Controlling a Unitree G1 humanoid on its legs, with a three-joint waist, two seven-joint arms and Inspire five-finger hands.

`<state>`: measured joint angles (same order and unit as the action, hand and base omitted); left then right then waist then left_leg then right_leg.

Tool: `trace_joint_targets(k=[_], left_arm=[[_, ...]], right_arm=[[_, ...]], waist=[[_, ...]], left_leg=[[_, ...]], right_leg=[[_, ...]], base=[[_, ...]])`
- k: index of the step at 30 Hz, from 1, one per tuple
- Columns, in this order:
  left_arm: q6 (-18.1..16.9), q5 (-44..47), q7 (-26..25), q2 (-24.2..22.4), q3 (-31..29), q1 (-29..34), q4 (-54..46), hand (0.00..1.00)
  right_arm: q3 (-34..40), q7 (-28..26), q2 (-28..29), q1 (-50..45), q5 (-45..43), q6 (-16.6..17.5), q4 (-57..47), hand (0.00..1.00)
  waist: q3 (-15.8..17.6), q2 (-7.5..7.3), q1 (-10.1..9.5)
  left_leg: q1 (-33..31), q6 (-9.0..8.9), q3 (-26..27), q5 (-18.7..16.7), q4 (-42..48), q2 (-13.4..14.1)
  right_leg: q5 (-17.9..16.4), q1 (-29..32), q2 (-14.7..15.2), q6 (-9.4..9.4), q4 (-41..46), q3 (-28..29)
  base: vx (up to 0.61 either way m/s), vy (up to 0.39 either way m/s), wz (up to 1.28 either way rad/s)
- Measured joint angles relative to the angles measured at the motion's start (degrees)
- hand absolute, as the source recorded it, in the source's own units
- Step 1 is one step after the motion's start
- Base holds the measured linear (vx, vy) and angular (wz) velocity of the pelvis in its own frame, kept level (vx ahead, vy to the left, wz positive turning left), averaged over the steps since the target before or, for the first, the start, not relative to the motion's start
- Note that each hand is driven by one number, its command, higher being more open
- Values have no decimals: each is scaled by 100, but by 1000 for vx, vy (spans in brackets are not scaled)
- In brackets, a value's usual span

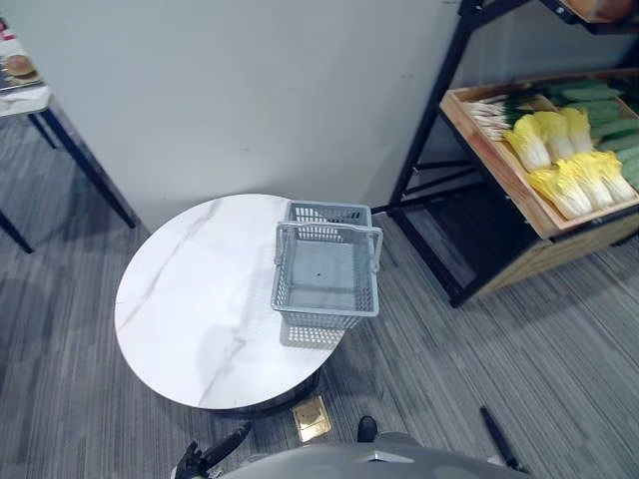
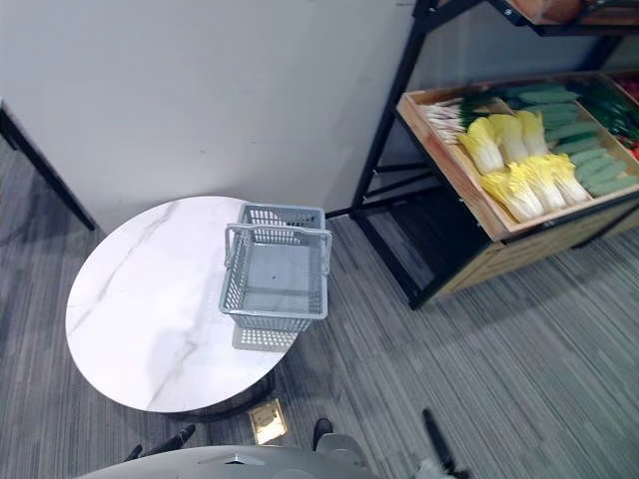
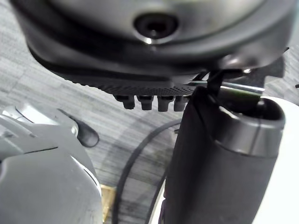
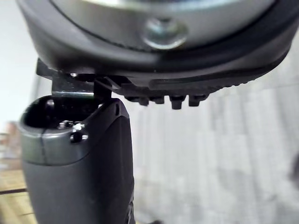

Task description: Pick vegetable in the basket

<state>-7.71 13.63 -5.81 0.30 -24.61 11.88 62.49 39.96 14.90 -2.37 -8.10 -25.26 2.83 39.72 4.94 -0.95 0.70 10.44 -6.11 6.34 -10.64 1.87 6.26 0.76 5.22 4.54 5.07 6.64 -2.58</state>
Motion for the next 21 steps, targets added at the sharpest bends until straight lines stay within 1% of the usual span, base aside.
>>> trace_joint_targets(k=[1,3,5,7,11,15,18,19,21], left_arm=[[0,1,-2,14,60,-1,0,100],[1,0,2,82,287,-1,-11,100],[3,-5,10,183,472,-8,-17,100],[8,-16,28,268,666,-14,-48,100],[30,-46,46,341,830,-14,-68,100],[33,-73,108,412,1027,-14,-69,100],[32,-84,123,432,1075,-11,-64,100],[32,-84,131,433,1076,-11,-64,100],[32,-84,164,451,1135,-10,-60,100]], right_arm=[[-31,94,-45,2,78,6,-408,100],[-75,425,-324,154,725,87,-1649,100],[-68,612,-567,476,1219,192,-2095,100],[-90,722,-783,868,1769,243,-2392,100],[-541,743,-944,1200,2070,275,-2506,100],[-1480,516,-1068,1421,2279,273,-2508,100],[-2535,166,-1437,1713,2496,273,-2507,100],[-2717,88,-1511,1790,2494,273,-2506,100],[-3338,-211,-1762,2154,2487,282,-2440,100]], waist=[[2,0,22],[-12,18,88],[-30,48,104],[-15,16,112],[-4,-6,105],[-4,-5,91],[-2,-2,84],[-1,-1,83],[4,8,51]], left_leg=[[-11,0,5,0,-2,-12],[-12,2,-24,-1,-11,-19],[-28,3,-37,-1,-10,-48],[-71,4,-80,0,-7,-47],[-92,12,-140,-6,0,-56],[-97,44,-166,-28,29,-75],[-135,72,-199,-76,132,-90],[-147,76,-210,-85,154,-92],[-195,76,-257,-102,208,-95]], right_leg=[[-1,27,8,0,19,12],[-4,38,11,0,40,0],[-5,60,1,-2,40,0],[-4,82,-29,-3,36,-21],[-2,85,-23,-5,31,-26],[-1,68,-3,-5,28,-22],[5,43,18,1,12,-19],[8,38,21,4,6,-23],[56,6,27,16,-68,-38]], base=[[-1,43,-13],[26,30,2],[37,26,1],[30,4,5],[26,10,4],[15,15,1],[0,0,0],[-8,17,5],[-2,15,5]])
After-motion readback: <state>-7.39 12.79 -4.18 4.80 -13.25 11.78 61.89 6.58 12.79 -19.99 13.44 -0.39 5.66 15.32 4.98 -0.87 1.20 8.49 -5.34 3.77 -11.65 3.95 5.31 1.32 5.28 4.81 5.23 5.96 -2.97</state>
